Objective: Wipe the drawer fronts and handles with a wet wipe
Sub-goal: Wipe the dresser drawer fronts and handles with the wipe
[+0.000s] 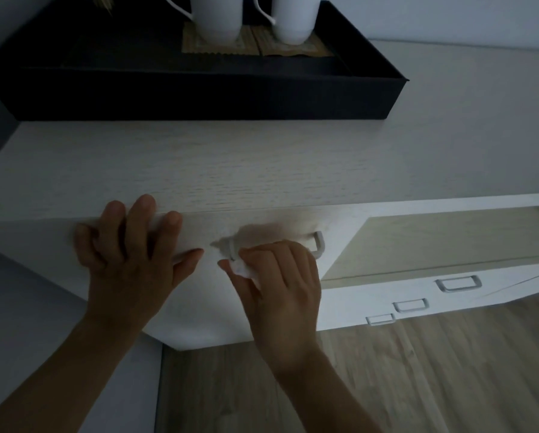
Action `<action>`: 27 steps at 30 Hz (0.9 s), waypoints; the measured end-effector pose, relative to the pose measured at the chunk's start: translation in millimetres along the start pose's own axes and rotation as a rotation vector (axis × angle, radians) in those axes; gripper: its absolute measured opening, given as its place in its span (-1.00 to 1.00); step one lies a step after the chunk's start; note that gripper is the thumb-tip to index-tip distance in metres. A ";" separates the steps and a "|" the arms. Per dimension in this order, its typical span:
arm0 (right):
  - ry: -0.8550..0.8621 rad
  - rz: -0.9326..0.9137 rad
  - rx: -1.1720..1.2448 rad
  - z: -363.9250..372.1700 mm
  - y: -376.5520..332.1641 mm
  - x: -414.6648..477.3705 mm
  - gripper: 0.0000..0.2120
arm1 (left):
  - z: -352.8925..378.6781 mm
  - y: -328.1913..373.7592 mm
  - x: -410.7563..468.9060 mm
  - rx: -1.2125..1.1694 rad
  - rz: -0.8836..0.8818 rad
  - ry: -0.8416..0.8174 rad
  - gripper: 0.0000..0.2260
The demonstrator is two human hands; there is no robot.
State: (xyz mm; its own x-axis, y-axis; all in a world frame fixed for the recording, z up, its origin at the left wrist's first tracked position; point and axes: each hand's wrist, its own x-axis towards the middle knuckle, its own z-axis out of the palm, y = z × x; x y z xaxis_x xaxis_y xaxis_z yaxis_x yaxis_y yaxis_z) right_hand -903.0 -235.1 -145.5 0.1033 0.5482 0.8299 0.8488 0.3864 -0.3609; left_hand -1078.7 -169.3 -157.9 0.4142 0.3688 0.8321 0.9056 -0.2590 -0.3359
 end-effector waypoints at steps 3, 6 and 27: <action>-0.018 -0.025 0.048 -11.9 16.9 -1.6 -0.79 | -0.1 0.0 -0.9 -0.006 -0.014 -0.001 -0.53; -0.017 -0.030 0.040 -19.8 28.0 -2.5 -0.78 | -0.8 0.9 -1.2 -0.030 -0.017 0.002 -0.54; -0.161 -0.173 0.073 -17.4 12.2 -3.6 -0.62 | 0.1 1.0 0.0 -0.160 -0.044 -0.053 -0.53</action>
State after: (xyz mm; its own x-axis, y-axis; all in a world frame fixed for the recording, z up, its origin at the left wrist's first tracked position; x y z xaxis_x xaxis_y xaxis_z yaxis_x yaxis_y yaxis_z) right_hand -884.0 -245.2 -145.4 -0.1296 0.5780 0.8057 0.8064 0.5343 -0.2536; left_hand -1077.7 -169.5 -158.3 0.3829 0.4281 0.8186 0.8985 -0.3787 -0.2222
